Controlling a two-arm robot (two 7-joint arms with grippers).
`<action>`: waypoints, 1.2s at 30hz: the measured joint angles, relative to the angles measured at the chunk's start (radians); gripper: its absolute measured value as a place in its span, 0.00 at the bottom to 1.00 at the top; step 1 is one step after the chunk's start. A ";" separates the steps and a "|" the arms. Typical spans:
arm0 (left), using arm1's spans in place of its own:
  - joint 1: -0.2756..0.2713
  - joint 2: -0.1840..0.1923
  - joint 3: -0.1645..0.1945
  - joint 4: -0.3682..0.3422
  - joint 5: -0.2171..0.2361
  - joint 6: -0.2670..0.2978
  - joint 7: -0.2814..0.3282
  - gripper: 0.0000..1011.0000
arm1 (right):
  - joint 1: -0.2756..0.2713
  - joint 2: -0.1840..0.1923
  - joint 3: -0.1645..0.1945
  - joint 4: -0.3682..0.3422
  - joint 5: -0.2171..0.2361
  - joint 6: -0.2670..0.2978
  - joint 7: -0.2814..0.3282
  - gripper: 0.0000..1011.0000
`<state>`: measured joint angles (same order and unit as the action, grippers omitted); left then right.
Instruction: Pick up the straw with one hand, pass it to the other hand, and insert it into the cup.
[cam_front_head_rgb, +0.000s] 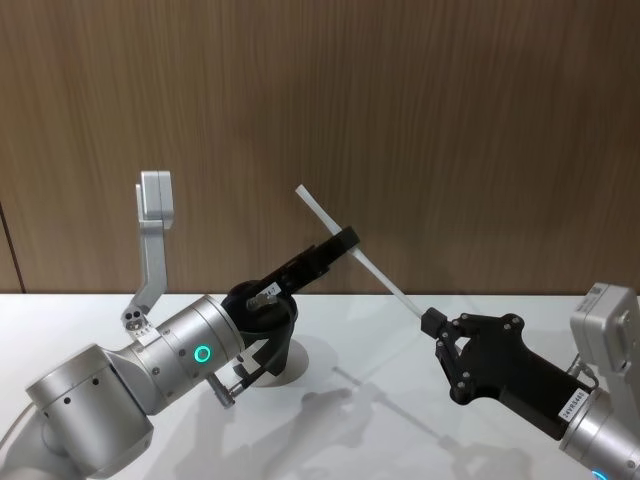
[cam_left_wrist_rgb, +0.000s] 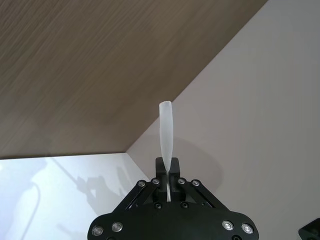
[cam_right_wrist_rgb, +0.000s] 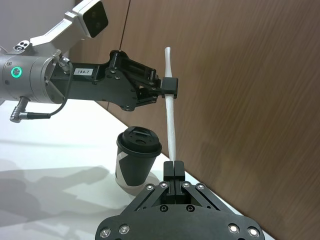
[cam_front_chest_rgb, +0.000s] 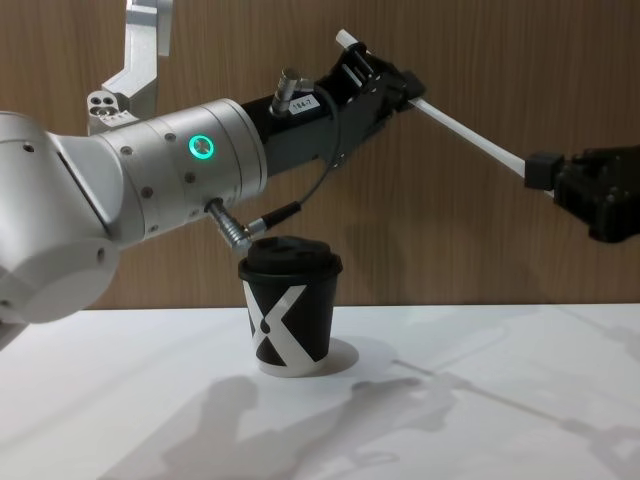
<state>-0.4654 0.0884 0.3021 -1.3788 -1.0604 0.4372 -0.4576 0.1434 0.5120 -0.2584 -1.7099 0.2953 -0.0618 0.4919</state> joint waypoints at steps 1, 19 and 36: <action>0.000 0.000 0.000 0.000 0.000 0.000 0.000 0.03 | 0.000 0.000 0.000 0.000 0.000 0.000 0.000 0.01; 0.001 0.003 0.003 -0.005 0.002 -0.005 0.007 0.01 | 0.000 0.000 0.000 0.000 0.000 0.000 0.000 0.01; 0.003 0.008 0.007 -0.013 0.006 -0.011 0.014 0.01 | 0.000 0.000 0.000 0.000 0.000 0.000 0.000 0.26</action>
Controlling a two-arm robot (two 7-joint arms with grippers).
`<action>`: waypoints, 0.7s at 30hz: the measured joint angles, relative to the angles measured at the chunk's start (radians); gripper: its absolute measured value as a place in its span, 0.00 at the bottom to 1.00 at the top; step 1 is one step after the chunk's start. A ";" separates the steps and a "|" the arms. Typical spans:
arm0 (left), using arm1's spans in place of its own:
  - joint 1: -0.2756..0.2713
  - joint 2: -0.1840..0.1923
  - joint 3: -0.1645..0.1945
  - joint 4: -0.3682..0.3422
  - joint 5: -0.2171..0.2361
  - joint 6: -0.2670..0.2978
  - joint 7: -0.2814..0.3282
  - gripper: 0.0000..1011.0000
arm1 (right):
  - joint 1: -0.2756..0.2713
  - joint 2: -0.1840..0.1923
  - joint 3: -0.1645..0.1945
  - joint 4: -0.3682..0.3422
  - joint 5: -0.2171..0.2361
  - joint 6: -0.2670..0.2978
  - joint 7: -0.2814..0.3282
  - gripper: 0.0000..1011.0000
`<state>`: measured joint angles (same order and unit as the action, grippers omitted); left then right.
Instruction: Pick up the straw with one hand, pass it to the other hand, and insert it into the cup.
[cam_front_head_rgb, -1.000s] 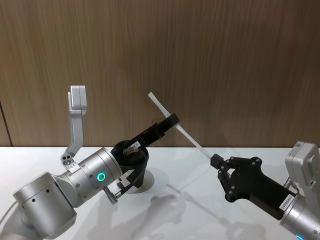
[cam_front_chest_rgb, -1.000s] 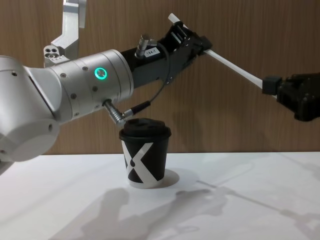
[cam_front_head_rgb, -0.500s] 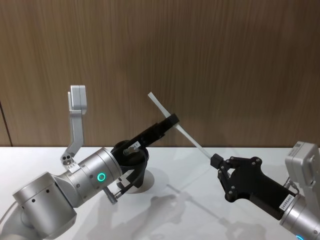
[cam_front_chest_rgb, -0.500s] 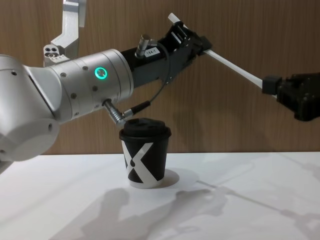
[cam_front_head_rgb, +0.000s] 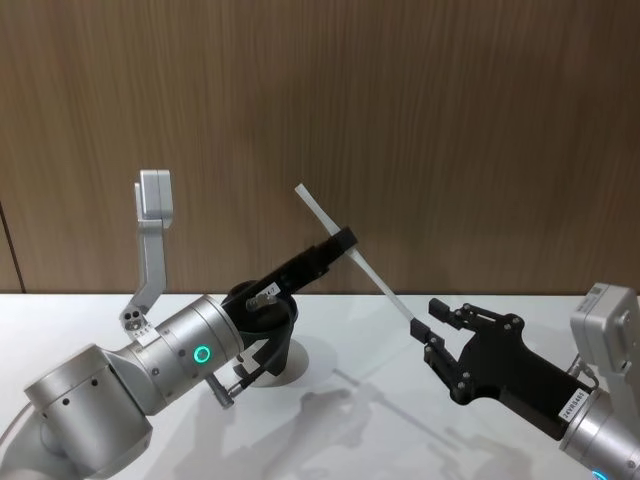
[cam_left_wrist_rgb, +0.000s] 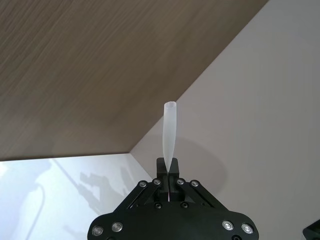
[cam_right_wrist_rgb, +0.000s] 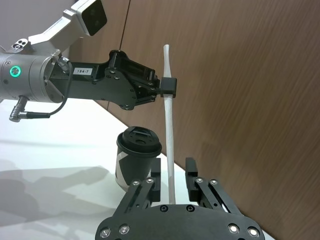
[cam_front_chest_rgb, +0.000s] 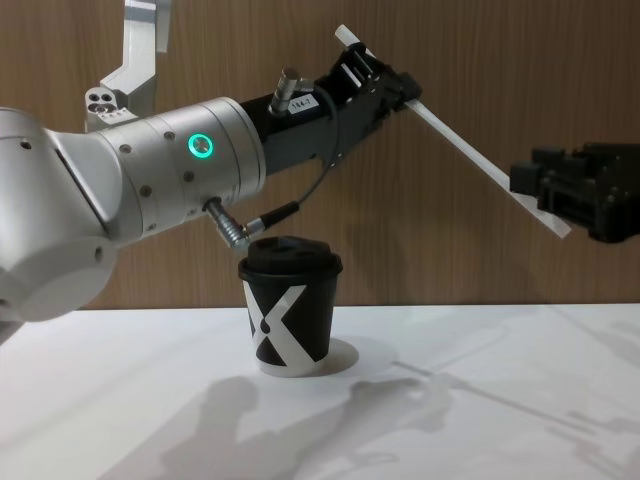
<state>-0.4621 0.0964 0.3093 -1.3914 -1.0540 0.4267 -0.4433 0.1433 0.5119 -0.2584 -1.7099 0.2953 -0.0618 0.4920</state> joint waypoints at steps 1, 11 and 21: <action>0.000 0.000 0.000 0.000 0.000 0.000 0.000 0.01 | 0.000 0.000 0.000 0.000 0.000 0.000 0.000 0.31; 0.003 0.017 0.011 -0.029 0.031 -0.017 0.034 0.01 | 0.000 0.000 0.000 0.000 0.000 0.000 0.000 0.63; 0.010 0.056 0.031 -0.098 0.109 -0.044 0.113 0.01 | 0.000 0.000 0.000 0.000 0.000 0.000 0.000 0.91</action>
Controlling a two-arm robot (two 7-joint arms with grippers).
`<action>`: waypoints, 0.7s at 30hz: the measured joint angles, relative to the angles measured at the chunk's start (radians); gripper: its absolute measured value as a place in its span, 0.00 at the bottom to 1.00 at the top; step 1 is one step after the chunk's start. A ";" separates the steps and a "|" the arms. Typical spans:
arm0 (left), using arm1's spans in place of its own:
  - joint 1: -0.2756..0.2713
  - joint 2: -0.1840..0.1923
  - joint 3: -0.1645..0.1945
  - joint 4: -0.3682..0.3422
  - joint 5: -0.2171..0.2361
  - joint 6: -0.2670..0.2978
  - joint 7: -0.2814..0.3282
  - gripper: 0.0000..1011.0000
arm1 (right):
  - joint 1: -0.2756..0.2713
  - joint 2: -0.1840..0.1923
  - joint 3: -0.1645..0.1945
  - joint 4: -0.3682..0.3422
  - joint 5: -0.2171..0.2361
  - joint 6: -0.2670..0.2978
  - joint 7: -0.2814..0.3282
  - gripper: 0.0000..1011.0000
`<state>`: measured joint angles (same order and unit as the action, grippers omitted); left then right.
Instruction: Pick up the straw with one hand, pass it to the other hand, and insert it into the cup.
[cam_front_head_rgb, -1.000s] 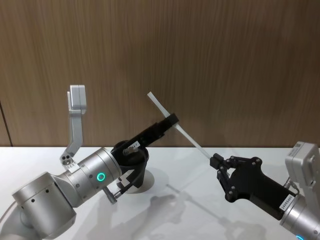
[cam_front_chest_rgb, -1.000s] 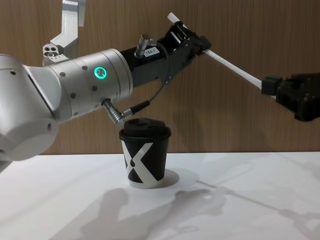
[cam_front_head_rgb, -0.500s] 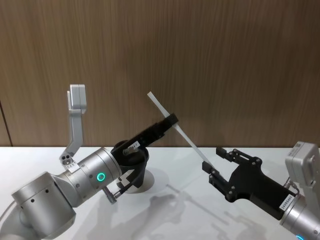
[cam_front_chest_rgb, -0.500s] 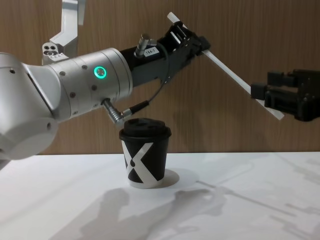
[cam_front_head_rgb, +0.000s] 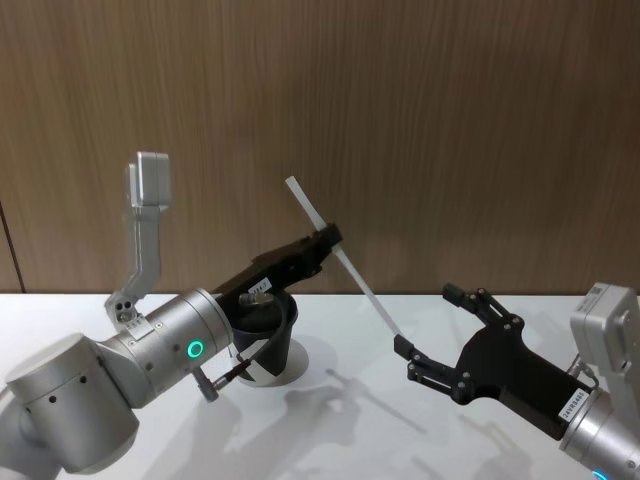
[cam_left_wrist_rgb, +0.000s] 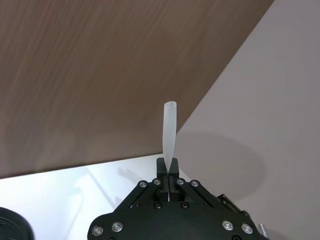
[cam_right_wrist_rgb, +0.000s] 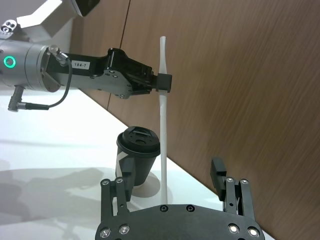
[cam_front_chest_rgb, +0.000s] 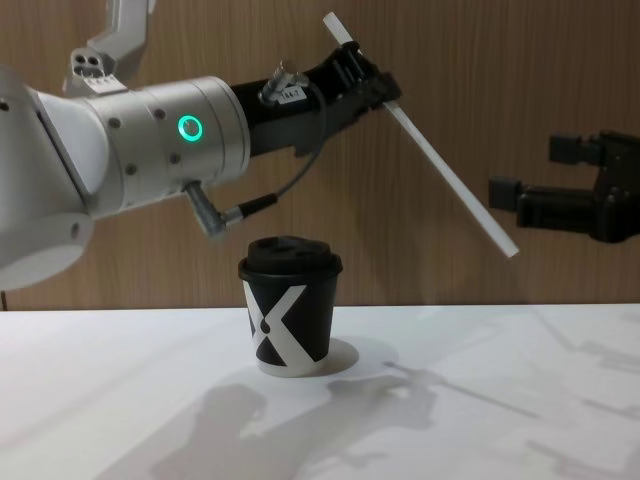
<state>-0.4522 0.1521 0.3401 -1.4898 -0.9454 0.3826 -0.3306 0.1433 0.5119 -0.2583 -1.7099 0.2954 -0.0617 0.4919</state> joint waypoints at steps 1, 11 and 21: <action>0.001 0.004 0.002 -0.006 0.004 -0.001 0.004 0.01 | 0.000 0.000 0.000 0.000 0.000 0.000 0.000 0.93; 0.003 0.065 0.025 -0.099 0.098 -0.007 0.094 0.01 | 0.000 0.000 0.000 0.000 0.000 0.000 0.000 0.99; -0.010 0.129 0.049 -0.184 0.201 0.002 0.179 0.01 | 0.000 0.000 0.000 0.000 0.000 0.000 0.000 0.99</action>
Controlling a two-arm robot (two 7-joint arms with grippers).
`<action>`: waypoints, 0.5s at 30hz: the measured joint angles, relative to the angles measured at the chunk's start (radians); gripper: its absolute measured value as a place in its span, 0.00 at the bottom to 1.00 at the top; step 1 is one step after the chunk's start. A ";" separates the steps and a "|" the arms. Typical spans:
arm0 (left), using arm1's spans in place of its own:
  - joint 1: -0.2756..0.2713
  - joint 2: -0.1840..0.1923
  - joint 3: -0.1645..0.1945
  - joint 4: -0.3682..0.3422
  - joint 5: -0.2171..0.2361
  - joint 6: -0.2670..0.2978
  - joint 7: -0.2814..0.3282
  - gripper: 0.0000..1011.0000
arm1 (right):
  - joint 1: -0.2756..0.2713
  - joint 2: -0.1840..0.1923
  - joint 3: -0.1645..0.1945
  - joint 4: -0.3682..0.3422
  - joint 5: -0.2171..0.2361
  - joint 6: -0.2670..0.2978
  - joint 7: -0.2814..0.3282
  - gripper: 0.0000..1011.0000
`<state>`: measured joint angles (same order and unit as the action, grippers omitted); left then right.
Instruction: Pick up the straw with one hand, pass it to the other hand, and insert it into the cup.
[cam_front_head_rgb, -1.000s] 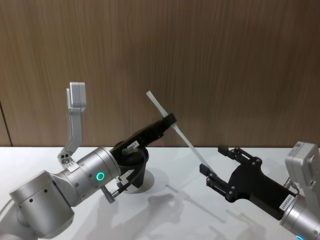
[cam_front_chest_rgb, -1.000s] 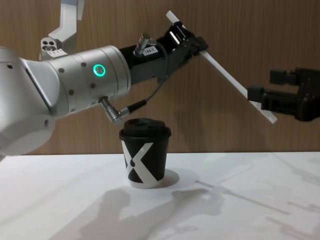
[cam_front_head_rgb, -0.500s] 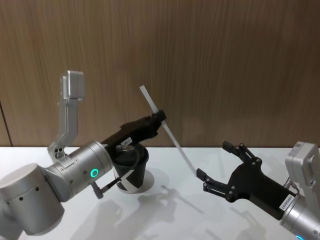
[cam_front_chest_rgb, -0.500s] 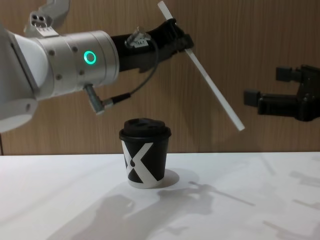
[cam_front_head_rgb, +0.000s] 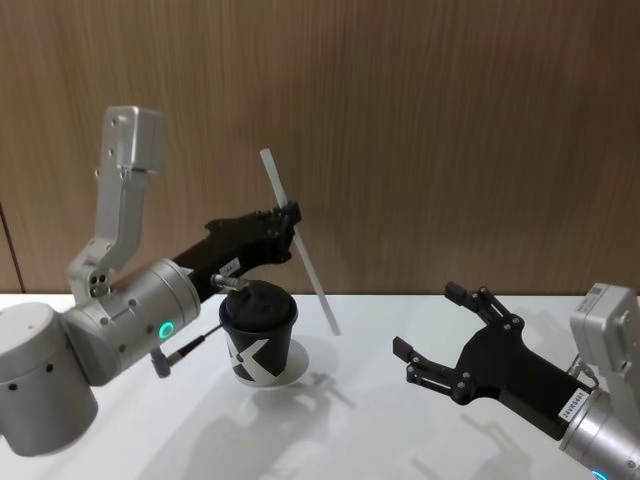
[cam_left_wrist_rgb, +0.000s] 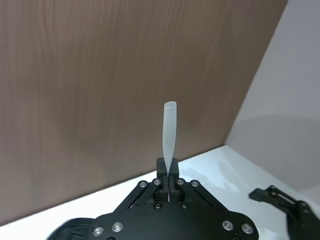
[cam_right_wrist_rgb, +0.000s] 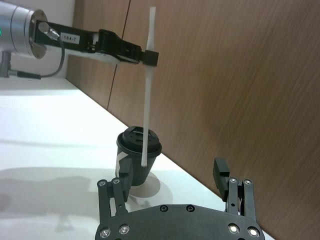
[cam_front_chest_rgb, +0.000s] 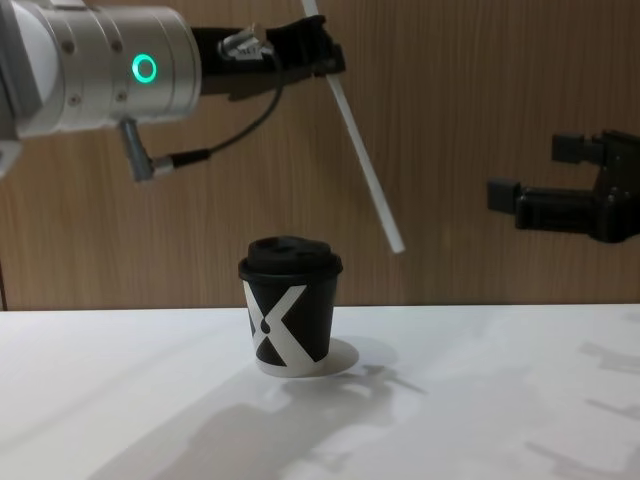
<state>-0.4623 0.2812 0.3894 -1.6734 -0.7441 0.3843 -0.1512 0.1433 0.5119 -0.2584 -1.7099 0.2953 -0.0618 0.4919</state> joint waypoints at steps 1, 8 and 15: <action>-0.002 0.004 0.002 -0.005 0.008 0.001 0.006 0.01 | 0.000 0.000 0.000 0.000 0.000 0.000 0.000 0.99; -0.024 0.044 0.021 -0.053 0.100 0.014 0.067 0.01 | 0.000 0.000 0.000 0.000 0.000 0.000 0.000 0.99; -0.042 0.065 0.032 -0.073 0.159 0.025 0.105 0.01 | 0.000 0.000 0.000 0.000 0.000 0.000 0.000 0.99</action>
<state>-0.5038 0.3458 0.4213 -1.7467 -0.5851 0.4091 -0.0463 0.1433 0.5120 -0.2584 -1.7099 0.2953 -0.0618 0.4919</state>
